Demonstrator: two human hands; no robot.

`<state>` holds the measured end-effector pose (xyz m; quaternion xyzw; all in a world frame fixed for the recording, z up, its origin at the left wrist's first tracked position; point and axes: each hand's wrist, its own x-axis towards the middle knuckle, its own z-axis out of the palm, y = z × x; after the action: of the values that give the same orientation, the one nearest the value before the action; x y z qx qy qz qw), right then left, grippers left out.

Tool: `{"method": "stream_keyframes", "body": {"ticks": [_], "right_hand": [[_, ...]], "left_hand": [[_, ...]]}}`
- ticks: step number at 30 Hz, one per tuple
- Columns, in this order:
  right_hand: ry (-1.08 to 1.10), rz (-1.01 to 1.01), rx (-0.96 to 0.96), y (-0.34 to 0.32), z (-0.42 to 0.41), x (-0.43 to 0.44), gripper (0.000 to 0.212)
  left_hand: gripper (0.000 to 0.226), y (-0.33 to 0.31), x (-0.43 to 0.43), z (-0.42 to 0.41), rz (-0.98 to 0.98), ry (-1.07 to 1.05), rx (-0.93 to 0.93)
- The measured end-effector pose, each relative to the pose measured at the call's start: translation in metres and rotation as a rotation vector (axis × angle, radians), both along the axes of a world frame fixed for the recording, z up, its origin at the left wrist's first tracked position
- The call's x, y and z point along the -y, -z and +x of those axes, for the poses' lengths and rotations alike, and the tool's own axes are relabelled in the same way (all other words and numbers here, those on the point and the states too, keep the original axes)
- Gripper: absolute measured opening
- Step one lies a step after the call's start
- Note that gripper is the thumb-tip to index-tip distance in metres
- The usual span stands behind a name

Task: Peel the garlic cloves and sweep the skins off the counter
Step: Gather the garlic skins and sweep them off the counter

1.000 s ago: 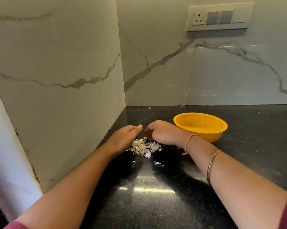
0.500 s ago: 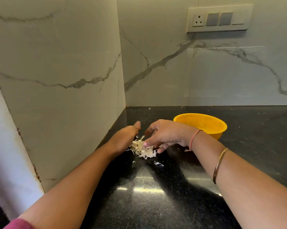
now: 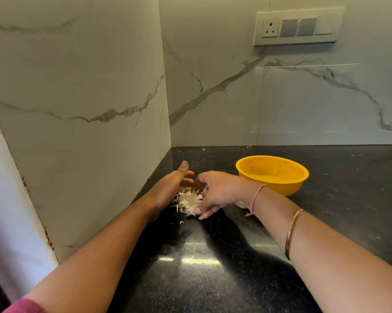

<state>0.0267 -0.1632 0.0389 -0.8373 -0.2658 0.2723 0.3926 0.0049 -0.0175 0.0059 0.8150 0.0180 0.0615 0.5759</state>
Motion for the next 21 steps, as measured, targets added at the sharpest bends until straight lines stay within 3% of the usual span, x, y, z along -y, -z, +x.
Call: {"method": "stream_keyframes", "body": {"ticks": [5, 10, 13, 21], "right_hand": [[0.000, 0.045, 0.405, -0.001, 0.006, 0.002, 0.042], [-0.032, -0.174, 0.548, 0.017, 0.009, -0.003, 0.074], [-0.070, -0.307, 0.711, 0.035, 0.006, -0.016, 0.080], [-0.150, -0.228, 1.023, 0.040, 0.000, -0.033, 0.035]], "left_hand": [[0.050, -0.003, -0.002, -0.001, -0.096, -0.135, 0.108], [0.044, -0.006, -0.009, 0.004, -0.262, -0.338, 0.250], [0.046, -0.005, -0.012, 0.006, -0.256, -0.423, 0.284], [0.046, -0.005, -0.010, 0.006, -0.265, -0.438, 0.239]]}}
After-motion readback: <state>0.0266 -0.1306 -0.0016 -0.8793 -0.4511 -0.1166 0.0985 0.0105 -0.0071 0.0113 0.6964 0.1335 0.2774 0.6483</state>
